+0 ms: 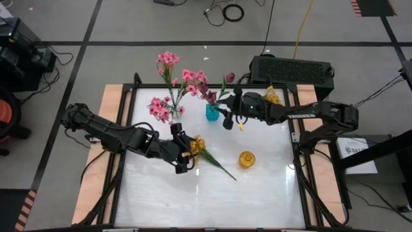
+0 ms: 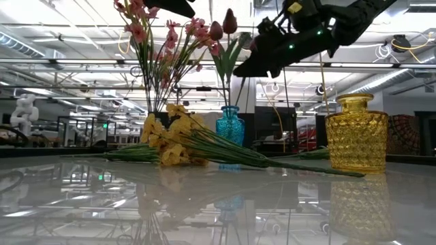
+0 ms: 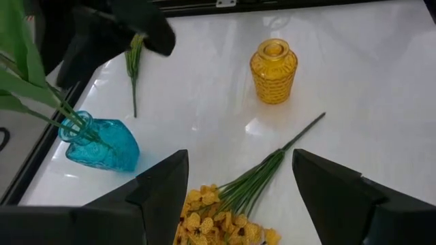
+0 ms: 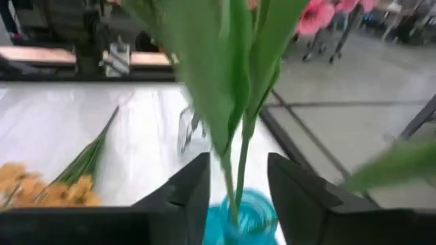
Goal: Sort flowers into vase by color
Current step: Put the red flower into the blue vase, then put the top yellow flowers into the yellow vase
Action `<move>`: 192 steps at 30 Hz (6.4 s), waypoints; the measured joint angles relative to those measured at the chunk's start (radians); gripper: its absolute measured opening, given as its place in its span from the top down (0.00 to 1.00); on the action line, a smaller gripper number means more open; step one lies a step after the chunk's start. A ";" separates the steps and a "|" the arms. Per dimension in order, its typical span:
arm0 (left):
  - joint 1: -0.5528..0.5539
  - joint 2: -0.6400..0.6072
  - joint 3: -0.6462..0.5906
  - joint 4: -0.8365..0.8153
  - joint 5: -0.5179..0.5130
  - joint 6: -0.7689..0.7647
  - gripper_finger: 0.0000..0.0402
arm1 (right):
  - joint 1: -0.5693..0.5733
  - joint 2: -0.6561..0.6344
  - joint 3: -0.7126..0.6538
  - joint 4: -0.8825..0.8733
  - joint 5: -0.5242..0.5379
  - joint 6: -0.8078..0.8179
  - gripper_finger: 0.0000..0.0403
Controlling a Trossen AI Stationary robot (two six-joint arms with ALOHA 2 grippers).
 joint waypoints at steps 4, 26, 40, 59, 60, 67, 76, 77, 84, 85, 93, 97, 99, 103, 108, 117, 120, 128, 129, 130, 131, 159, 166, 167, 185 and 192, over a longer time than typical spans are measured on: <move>0.000 0.000 0.000 -0.002 0.000 0.000 0.33 | 0.006 -0.075 0.000 -0.135 -0.006 0.022 0.57; 0.002 0.047 -0.001 -0.004 0.004 0.007 0.33 | -0.026 -0.444 -0.071 -0.830 0.194 0.059 0.53; 0.010 0.178 -0.001 0.013 0.020 0.044 0.33 | -0.179 -0.372 -0.301 -0.447 0.234 0.070 0.61; 0.041 0.218 -0.001 0.086 0.110 0.114 0.33 | -0.309 -0.047 -0.068 -0.690 0.170 -0.317 0.58; 0.041 0.218 -0.001 0.086 0.110 0.114 0.33 | -0.319 -0.023 -0.054 -0.707 0.170 -0.336 0.58; 0.025 0.218 -0.001 0.078 0.136 0.132 0.33 | -0.390 0.130 0.014 -0.750 0.176 -0.381 0.58; 0.022 0.218 -0.001 0.075 0.143 0.141 0.33 | -0.429 0.216 0.026 -0.754 0.176 -0.378 0.73; 0.022 0.218 -0.001 0.076 0.143 0.141 0.33 | -0.430 0.218 0.026 -0.754 0.174 -0.374 0.77; 0.022 0.218 -0.001 0.080 0.143 0.142 0.33 | -0.396 0.160 0.022 -0.783 0.187 -0.348 0.97; 0.022 0.218 -0.001 0.080 0.142 0.143 0.33 | -0.385 0.138 0.022 -0.793 0.186 -0.347 0.97; 0.026 0.218 0.000 0.089 0.132 0.166 0.33 | -0.278 -0.061 0.023 -0.979 0.208 -0.246 0.99; 0.030 0.218 0.000 0.097 0.127 0.166 0.33 | -0.230 -0.191 0.023 -1.013 0.207 -0.138 0.99; 0.030 0.218 0.000 0.111 0.126 0.167 0.33 | -0.208 -0.259 0.023 -1.013 0.207 -0.086 1.00; 0.029 0.218 0.000 0.154 0.121 0.188 0.33 | -0.160 -0.389 0.023 -1.014 0.208 -0.036 1.00; 0.029 0.217 0.000 0.281 0.078 0.249 0.33 | -0.058 -0.520 0.023 -1.025 0.208 -0.074 1.00; 0.023 0.217 0.000 0.528 -0.043 0.376 0.33 | 0.208 -0.609 0.023 -1.022 0.356 -0.125 1.00; 0.020 0.217 0.000 0.605 -0.078 0.401 0.33 | 0.321 -0.599 0.023 -0.993 0.450 -0.221 1.00; -0.031 0.217 0.033 0.724 -0.199 0.535 0.33 | 0.569 -0.529 0.023 -0.876 0.746 -0.379 1.00; -0.037 0.216 0.041 0.728 -0.231 0.555 0.33 | 0.589 -0.517 0.023 -0.858 0.759 -0.381 1.00; -0.042 0.216 0.048 0.729 -0.256 0.569 0.33 | 0.607 -0.506 0.023 -0.840 0.761 -0.384 1.00; -0.047 0.216 0.053 0.729 -0.271 0.583 0.33 | 0.623 -0.493 0.023 -0.820 0.762 -0.389 1.00; -0.063 0.217 0.061 0.660 -0.277 0.684 0.63 | 0.715 -0.218 0.158 -0.612 0.851 -0.542 1.00; -0.075 0.217 0.061 0.659 -0.291 0.710 0.69 | 0.715 -0.216 0.158 -0.615 0.867 -0.542 1.00; -0.075 0.217 0.061 0.658 -0.297 0.710 0.71 | 0.715 -0.216 0.158 -0.615 0.867 -0.542 1.00; -0.075 0.217 0.061 0.611 -0.356 0.718 0.83 | 0.715 -0.217 0.158 -0.620 0.866 -0.542 1.00; -0.075 0.217 0.061 0.616 -0.364 0.736 0.97 | 0.715 -0.217 0.158 -0.635 0.857 -0.539 1.00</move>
